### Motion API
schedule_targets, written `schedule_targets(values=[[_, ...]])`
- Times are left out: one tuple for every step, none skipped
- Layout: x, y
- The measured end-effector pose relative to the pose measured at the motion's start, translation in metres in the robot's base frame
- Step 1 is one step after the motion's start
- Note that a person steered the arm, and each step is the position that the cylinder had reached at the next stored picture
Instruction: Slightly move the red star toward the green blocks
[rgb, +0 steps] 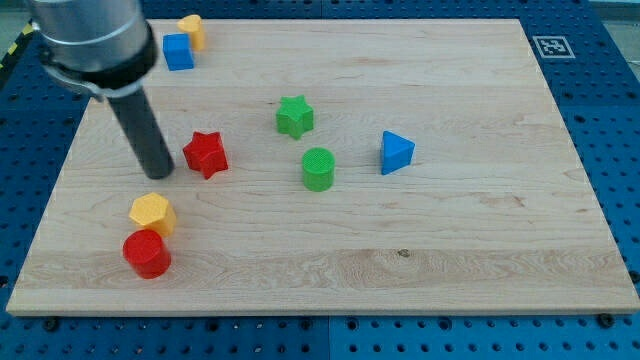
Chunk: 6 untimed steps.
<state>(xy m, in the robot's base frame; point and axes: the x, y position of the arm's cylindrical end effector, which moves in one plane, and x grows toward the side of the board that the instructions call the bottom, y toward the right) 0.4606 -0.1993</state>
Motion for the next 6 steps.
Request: schedule_targets(values=[[-0.012,0.004],[-0.007,0.035],[-0.005,0.062],[0.000,0.049],[0.003,0.031],[0.028,0.059]])
